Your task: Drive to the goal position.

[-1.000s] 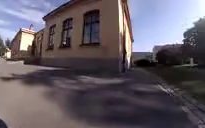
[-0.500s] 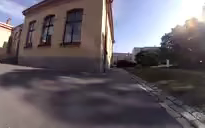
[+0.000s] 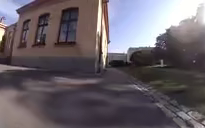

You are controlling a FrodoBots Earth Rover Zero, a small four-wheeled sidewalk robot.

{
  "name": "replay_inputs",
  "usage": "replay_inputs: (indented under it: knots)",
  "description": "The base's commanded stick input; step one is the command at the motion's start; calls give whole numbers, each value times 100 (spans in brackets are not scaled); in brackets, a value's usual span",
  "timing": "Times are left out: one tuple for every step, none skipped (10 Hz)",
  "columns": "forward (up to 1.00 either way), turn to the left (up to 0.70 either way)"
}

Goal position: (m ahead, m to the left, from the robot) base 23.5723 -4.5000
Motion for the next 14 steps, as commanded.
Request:
replay_inputs:
  knots:
    - [60, 0]
    - [60, 0]
    - [60, 0]
    - [60, 0]
    - [60, 0]
    - [60, 0]
    - [60, 0]
    - [60, 0]
    - [60, 0]
    - [60, 0]
    - [60, 0]
    - [60, 0]
    - [60, 0]
    - [60, 0]
